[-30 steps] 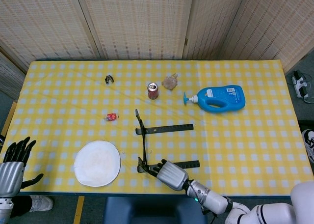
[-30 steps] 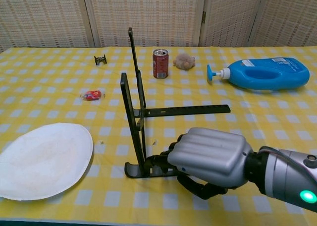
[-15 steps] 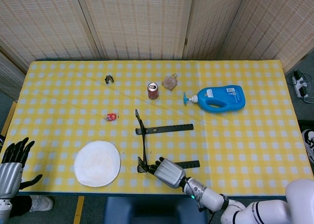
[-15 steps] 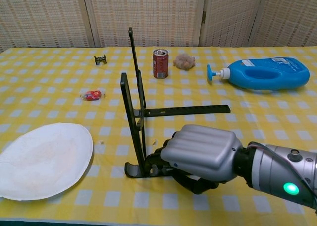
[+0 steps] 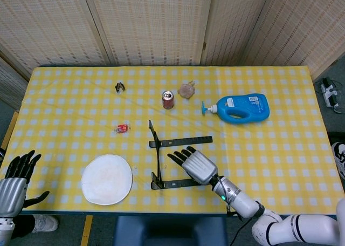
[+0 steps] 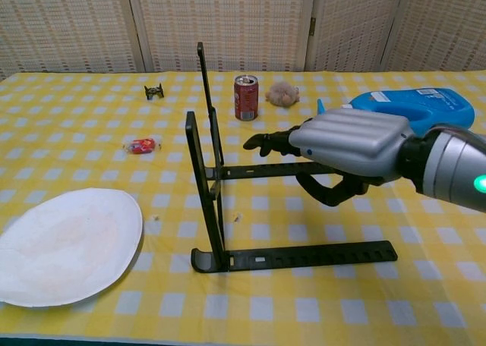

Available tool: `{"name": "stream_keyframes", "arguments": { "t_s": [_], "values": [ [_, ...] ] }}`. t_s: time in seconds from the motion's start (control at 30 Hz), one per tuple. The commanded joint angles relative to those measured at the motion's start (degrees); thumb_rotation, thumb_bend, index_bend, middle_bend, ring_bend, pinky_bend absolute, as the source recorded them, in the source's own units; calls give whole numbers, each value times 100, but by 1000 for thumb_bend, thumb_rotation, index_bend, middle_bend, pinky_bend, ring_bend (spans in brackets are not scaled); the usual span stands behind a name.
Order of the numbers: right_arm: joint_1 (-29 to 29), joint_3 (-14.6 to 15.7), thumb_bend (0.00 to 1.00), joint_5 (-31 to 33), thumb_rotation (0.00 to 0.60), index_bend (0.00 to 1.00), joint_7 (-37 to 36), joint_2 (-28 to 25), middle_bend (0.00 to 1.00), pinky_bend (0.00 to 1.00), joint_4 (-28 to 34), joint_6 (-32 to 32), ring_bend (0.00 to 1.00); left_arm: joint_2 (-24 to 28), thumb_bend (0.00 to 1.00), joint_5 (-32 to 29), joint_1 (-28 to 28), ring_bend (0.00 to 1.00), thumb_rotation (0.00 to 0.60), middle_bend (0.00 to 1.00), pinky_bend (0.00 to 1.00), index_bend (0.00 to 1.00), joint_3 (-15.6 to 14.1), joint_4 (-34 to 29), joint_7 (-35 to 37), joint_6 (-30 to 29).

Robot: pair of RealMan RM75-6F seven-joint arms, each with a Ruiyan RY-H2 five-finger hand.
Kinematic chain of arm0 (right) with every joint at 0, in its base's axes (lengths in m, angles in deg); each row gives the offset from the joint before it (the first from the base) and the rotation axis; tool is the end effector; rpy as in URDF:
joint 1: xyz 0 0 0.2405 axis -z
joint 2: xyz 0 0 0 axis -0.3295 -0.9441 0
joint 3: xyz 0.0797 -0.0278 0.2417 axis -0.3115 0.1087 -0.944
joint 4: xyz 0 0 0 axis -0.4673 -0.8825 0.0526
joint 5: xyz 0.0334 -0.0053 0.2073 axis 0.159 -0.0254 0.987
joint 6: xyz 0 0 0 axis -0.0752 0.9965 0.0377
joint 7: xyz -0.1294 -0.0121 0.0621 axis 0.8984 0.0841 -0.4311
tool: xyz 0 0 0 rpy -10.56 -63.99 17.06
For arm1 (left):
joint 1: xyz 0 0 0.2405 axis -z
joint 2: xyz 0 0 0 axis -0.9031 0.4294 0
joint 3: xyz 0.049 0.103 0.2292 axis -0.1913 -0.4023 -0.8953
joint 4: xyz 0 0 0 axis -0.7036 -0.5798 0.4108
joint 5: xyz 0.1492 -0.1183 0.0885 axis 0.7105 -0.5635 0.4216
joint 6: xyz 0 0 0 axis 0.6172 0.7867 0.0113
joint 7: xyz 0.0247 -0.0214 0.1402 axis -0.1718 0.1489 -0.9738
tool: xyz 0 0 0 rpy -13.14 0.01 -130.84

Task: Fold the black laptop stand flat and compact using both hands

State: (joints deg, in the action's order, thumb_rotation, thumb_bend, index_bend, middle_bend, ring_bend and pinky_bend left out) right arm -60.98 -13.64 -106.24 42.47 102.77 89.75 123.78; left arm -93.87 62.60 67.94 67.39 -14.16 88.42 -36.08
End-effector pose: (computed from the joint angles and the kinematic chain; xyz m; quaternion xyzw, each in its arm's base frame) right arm -0.1122 -0.2738 -0.0248 0.8591 -0.2401 0.3204 0.3189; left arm -0.3177 0.1632 0.1442 -0.6113 -0.3769 -0.3938 0.5738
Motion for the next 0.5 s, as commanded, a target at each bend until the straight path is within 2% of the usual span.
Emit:
{"name": "stream_keyframes", "arguments": {
  "t_s": [0.03,0.23,0.5],
  "values": [
    [-308,-206,760,776,600,0,302,154,4,2,-201,-320,42,-2,134,-6,-2,10,600,14,0,28,0,5,10,2],
    [-809,-306,766,1789,600,0,919,608,0,0,-747,-480,24,-15,135,-36,-5,10,600,14,0,25,-12,50,57,40],
    [-1292,-404,782,2398,600,0,1087,1046,0,0,-1417,-546,22,-33,134,-81,-7,10,600,14,0,26,-14,109,126,79]
  ]
}}
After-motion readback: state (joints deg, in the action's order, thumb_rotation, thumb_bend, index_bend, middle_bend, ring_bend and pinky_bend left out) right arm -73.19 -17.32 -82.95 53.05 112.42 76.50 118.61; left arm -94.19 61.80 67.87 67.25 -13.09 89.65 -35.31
